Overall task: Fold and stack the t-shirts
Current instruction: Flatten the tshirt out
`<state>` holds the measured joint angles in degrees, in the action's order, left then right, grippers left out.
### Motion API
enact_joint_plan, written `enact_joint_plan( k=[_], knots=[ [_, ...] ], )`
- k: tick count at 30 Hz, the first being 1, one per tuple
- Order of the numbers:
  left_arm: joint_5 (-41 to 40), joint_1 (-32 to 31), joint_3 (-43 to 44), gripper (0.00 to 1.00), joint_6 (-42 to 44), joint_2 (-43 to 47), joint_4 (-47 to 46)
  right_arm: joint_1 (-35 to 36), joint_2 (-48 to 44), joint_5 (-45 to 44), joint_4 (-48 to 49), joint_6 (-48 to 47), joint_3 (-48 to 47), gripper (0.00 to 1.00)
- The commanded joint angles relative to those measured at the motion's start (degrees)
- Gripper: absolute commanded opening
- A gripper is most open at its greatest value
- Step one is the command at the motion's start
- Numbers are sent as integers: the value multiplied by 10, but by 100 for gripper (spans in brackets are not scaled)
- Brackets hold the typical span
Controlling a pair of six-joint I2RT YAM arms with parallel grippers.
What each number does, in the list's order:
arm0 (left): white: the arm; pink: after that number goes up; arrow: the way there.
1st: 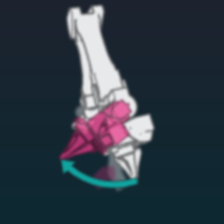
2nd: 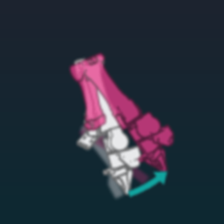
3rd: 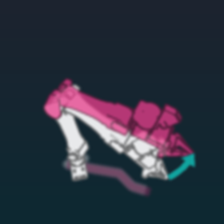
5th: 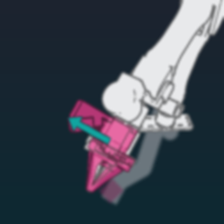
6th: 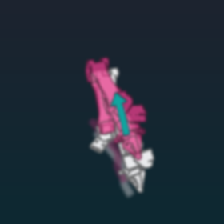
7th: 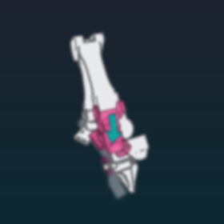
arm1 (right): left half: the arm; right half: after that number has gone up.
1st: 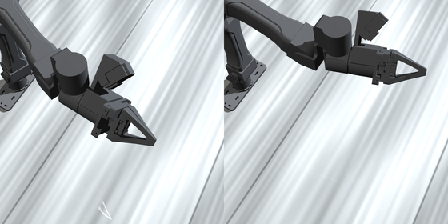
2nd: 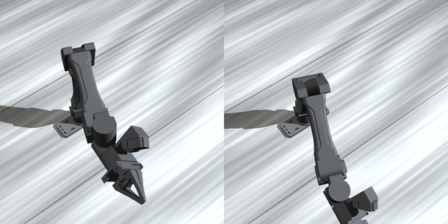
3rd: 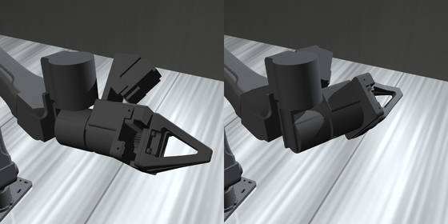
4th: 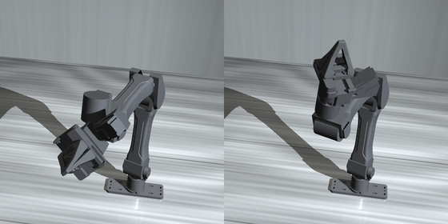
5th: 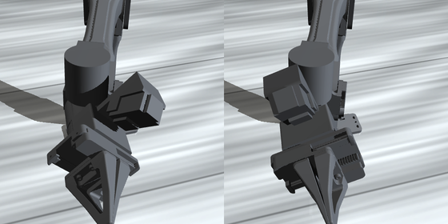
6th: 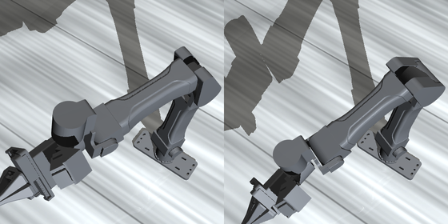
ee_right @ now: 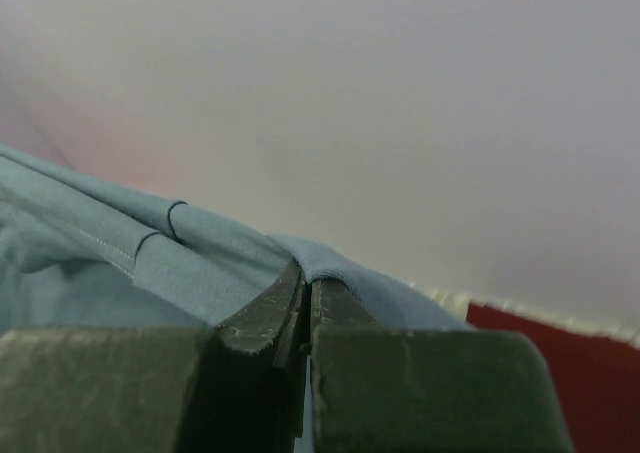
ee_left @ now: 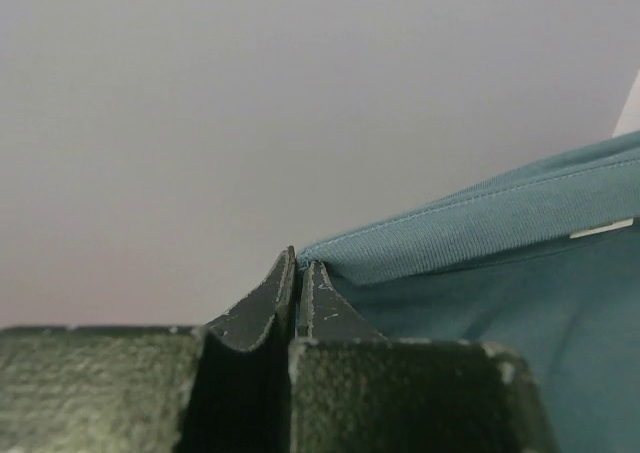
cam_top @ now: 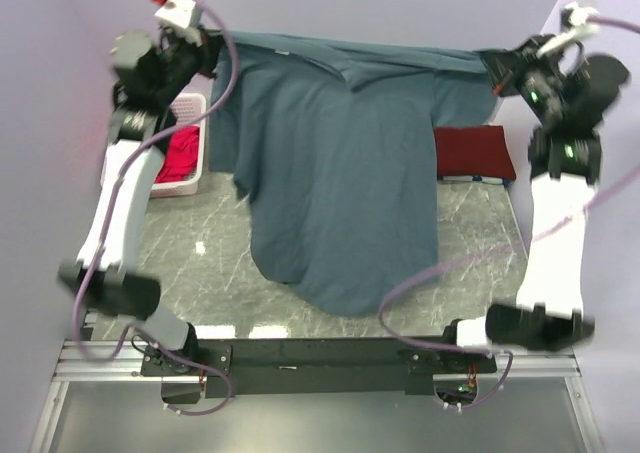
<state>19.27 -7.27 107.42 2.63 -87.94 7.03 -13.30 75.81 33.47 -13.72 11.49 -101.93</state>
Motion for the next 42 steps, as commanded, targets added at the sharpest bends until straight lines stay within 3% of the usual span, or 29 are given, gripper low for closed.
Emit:
enact_joint_plan(
  k=[1,7,9,12,13,19,20,22,23,26,29,35,37,38,40,41,42],
  knots=[
    [-56,21,89,0,-18,-67,-82,-12,83,-71,4,19,-87,0],
    [-70,21,279,1,-57,-195,-185,-13,209,-101,-30,61,-358,0],
    [-71,21,313,1,-59,-205,-226,-13,214,-102,-12,69,-377,0],
    [-60,21,290,1,-43,-182,-242,-13,183,-100,32,70,-334,0],
    [-55,21,266,0,-38,-167,-250,-13,159,-98,41,64,-286,0],
    [42,19,-117,1,85,8,-264,-12,91,-22,19,-14,-72,0],
    [57,17,-211,1,113,28,-235,-13,84,-13,6,-26,-42,0],
    [89,10,-295,1,197,80,-185,-12,65,6,-24,-57,53,0],
    [100,6,-358,1,274,94,-102,-12,60,11,-37,-70,81,0],
    [75,-6,-469,1,343,135,-20,-11,63,17,-125,-131,163,0],
    [50,-7,-534,1,361,152,60,-10,79,-8,-221,-196,236,0],
    [71,-8,-560,4,421,137,232,-10,102,-76,-316,-298,356,0],
    [79,-8,-560,10,445,132,290,-5,108,-75,-357,-339,381,0],
    [84,-8,-559,18,464,134,304,0,110,-64,-380,-357,383,4],
    [83,-7,-561,32,486,146,334,4,118,-54,-464,-425,373,29],
    [76,-6,-563,44,501,163,351,2,116,-53,-503,-446,368,50],
    [80,-5,-564,49,511,172,365,0,111,-62,-515,-464,365,55]
  ],
)
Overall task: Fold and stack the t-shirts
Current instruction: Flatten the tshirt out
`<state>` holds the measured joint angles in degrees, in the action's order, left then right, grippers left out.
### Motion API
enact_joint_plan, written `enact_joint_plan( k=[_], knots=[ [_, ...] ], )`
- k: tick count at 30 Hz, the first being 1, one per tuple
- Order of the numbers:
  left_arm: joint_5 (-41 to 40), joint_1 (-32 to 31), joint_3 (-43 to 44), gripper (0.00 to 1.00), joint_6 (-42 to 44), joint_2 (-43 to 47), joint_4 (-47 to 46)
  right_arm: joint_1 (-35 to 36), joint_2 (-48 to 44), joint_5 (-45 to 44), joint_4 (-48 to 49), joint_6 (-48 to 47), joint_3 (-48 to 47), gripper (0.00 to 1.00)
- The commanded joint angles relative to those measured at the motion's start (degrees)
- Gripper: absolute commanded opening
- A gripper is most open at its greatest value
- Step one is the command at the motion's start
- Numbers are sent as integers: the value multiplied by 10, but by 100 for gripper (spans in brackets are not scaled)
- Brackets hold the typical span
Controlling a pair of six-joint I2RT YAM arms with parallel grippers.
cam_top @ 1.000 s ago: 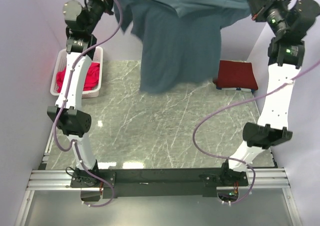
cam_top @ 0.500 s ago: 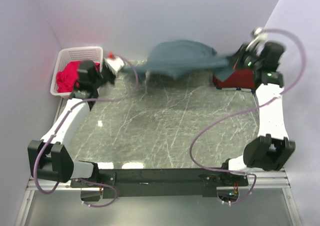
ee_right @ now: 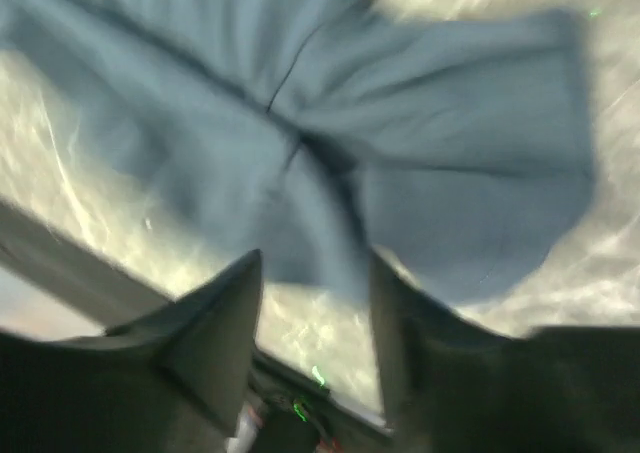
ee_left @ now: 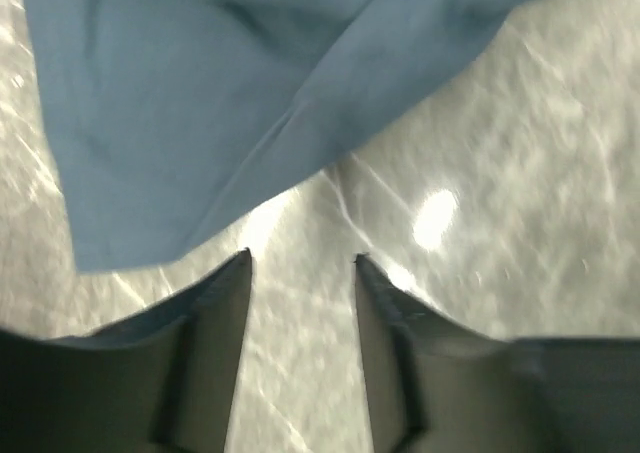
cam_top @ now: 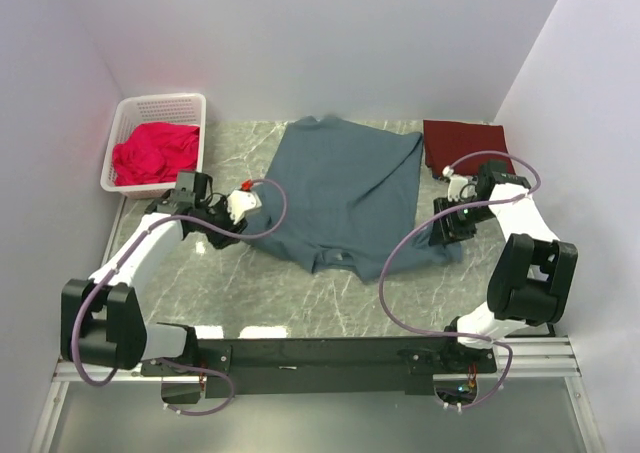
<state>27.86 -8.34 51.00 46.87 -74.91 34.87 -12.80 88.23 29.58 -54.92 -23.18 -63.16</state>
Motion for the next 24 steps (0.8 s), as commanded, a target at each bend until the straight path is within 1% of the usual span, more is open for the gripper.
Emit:
enact_joint_plan(
  k=[1,2,4,6,7,8,9,10,12,14,15,16,17,18,19,21,24],
  knots=[
    [-2,13,0,52,80,50,99,-6,-30,-24,-112,-143,-36,58],
    [2,14,-3,58,99,59,122,-8,-40,-21,-121,-157,-44,66],
    [6,15,-10,58,110,83,129,-8,-61,-10,-134,-179,-71,66],
    [8,13,-26,59,103,96,112,5,-60,-8,-114,-167,-86,65],
    [5,9,-33,58,96,95,100,17,-54,-21,-102,-157,-94,62],
    [4,4,-35,57,73,87,90,29,-47,-29,-90,-147,-96,54],
    [-3,-8,-34,57,58,81,65,61,-31,-38,-74,-132,-98,50],
    [-3,-15,-29,57,33,73,58,77,-23,-54,-67,-123,-96,43],
    [-5,-37,-23,61,3,57,43,109,-4,-68,-44,-100,-88,39],
    [-2,-80,-23,66,-31,55,12,149,8,-87,-29,-87,-68,35],
    [-5,-119,-27,67,-40,57,-5,156,22,-92,-13,-73,-57,34],
    [-23,-141,-40,69,-62,58,-50,165,32,-95,-6,-69,-53,33],
    [-31,-163,-47,69,-71,60,-77,165,42,-102,6,-64,-53,31],
    [-36,-200,-53,70,-79,59,-101,164,66,-105,13,-49,-57,29],
    [-39,-215,-62,71,-84,57,-149,164,78,-109,19,-43,-60,27],
    [-55,-256,-65,73,-86,38,-185,164,114,-111,25,-30,-78,25],
    [-81,-280,-58,73,-60,-14,-219,165,153,-111,25,-16,-94,24]
  ],
)
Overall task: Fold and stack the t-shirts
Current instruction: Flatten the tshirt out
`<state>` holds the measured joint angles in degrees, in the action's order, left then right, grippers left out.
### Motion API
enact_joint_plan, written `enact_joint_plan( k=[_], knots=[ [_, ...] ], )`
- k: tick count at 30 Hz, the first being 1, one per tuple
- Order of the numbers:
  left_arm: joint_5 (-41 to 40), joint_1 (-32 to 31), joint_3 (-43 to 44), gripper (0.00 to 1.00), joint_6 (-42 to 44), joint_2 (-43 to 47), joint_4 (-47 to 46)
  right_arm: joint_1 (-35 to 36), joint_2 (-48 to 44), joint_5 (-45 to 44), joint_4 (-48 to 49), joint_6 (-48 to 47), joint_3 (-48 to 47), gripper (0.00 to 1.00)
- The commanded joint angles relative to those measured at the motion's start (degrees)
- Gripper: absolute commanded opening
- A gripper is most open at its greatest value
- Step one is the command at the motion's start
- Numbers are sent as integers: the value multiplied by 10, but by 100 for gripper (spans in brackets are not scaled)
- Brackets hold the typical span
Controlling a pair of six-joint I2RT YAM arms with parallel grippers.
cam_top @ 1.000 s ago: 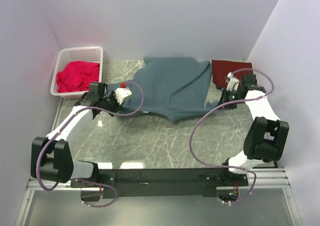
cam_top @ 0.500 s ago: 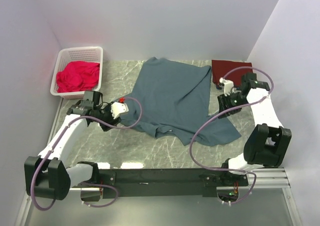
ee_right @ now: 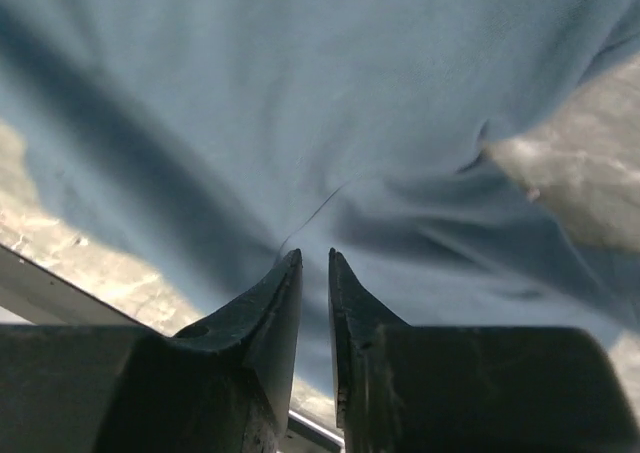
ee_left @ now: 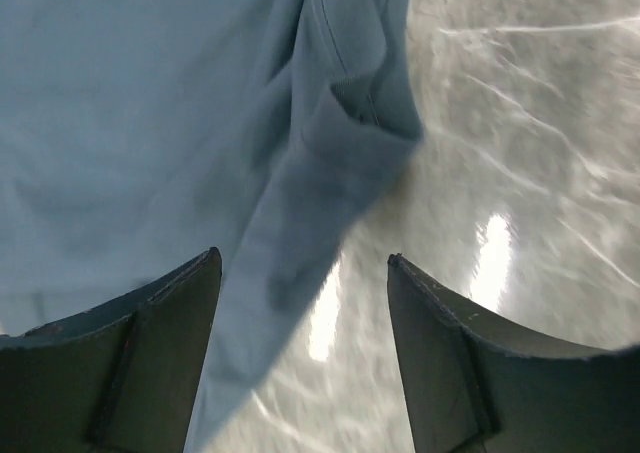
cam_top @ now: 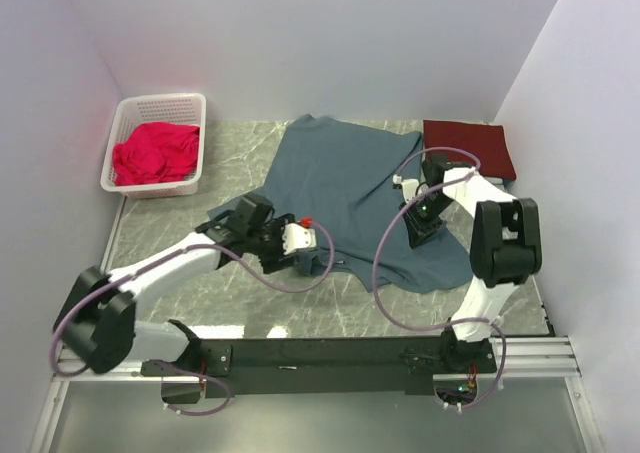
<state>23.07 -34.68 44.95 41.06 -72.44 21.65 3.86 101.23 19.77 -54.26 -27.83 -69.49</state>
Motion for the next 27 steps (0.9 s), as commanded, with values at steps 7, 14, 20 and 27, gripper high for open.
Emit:
enact_joint_plan(
  k=[7,14,20,27],
  knots=[
    [-24,-32,16,75,48,-124,-132,-3,74,-32,14,38,-32,23],
    [18,-62,19,57,75,-130,-117,-2,93,-29,-4,41,-37,22],
    [20,-71,-4,44,112,-111,-107,-2,92,-15,-21,41,-48,22],
    [2,-80,9,60,107,-115,-127,-2,87,-24,-25,31,-27,21]
  ],
)
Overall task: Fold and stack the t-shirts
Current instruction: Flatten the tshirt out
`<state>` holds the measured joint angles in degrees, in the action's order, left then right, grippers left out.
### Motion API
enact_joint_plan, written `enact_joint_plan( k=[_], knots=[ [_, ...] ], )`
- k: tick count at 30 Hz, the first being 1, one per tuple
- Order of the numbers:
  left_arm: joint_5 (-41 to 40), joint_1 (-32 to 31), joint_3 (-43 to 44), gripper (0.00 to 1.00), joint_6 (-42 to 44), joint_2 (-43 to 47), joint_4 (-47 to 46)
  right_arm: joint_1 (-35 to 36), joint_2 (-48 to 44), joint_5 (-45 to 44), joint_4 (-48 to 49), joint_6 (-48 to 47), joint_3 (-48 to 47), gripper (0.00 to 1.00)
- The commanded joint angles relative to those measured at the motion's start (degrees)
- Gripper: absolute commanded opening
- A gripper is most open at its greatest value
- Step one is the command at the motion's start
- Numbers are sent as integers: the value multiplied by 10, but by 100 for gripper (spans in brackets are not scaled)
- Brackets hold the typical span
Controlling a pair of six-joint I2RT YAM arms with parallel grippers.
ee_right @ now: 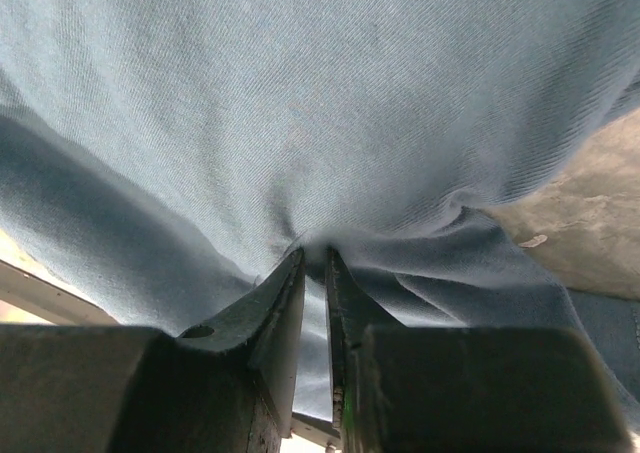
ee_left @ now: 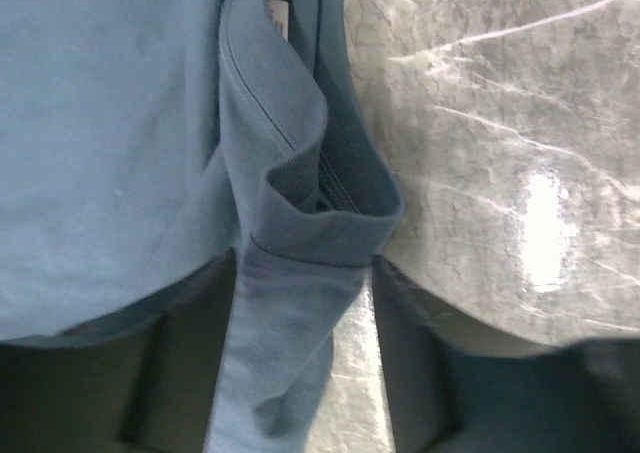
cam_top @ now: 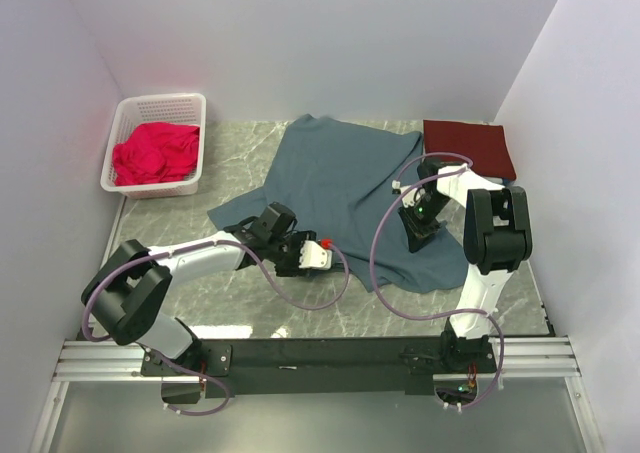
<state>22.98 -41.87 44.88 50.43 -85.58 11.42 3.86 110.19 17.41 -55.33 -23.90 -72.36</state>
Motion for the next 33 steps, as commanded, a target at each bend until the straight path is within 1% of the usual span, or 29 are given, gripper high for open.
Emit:
enact_joint_plan(
  k=[1,4,6,8,9,10,11,12,15,16,18,19,20,21,22,23,24,25,26,27,28,30,31,32,33],
  knots=[
    [0,-8,10,64,18,17,-29,-2,-3,0,-14,-10,5,21],
    [-7,-8,13,67,40,15,-27,-3,-6,-1,-8,-9,10,21],
    [0,-11,15,66,49,7,-22,-2,-2,2,-9,-7,7,21],
    [5,-15,17,62,62,-3,-16,-1,1,4,-10,-4,5,21],
    [7,-16,20,59,66,-5,-6,-1,1,3,-11,-4,5,21],
    [8,-17,21,49,69,-11,-1,0,1,2,-12,-4,4,21],
    [9,-17,22,44,71,-11,7,-1,1,-1,-14,-7,5,21],
    [11,-19,22,32,78,-10,18,0,1,-4,-15,-8,5,21],
    [17,-18,7,19,99,22,68,-1,-4,-19,-19,-16,9,21],
    [20,-19,1,11,123,50,116,1,-7,-24,-20,-18,11,21],
    [21,-19,-27,4,148,87,160,1,-16,-30,-28,-26,13,22],
    [20,-18,-42,1,183,133,186,3,-21,-30,-37,-31,13,22],
    [15,-19,-58,1,203,157,221,3,-30,-29,-42,-33,12,23],
    [10,-19,-93,1,222,181,239,3,-36,-28,-45,-34,10,24],
    [4,-19,-109,0,260,223,251,2,-40,-28,-50,-36,7,25],
    [-16,-20,-126,0,278,240,273,2,-46,-26,-59,-40,-4,26],
    [-28,-19,-157,0,294,253,279,2,-49,-20,-65,-41,-12,31],
    [-36,-19,-169,1,316,273,286,2,-50,-17,-72,-44,-21,33],
    [-48,-19,-181,6,324,281,291,1,-52,-15,-82,-46,-38,36],
    [-54,-19,-194,15,323,289,294,1,-53,-13,-86,-46,-46,39],
    [-54,-19,-197,40,315,305,292,2,-53,-8,-88,-46,-55,40],
    [-43,-19,-189,60,304,319,301,2,-49,-3,-96,-45,-74,40],
    [-36,-19,-181,72,298,327,307,3,-47,0,-96,-42,-79,40],
    [-29,-19,-172,77,294,328,311,2,-40,1,-94,-41,-88,40],
    [-21,-19,-149,77,281,328,319,3,-37,1,-91,-38,-93,38]
  ],
)
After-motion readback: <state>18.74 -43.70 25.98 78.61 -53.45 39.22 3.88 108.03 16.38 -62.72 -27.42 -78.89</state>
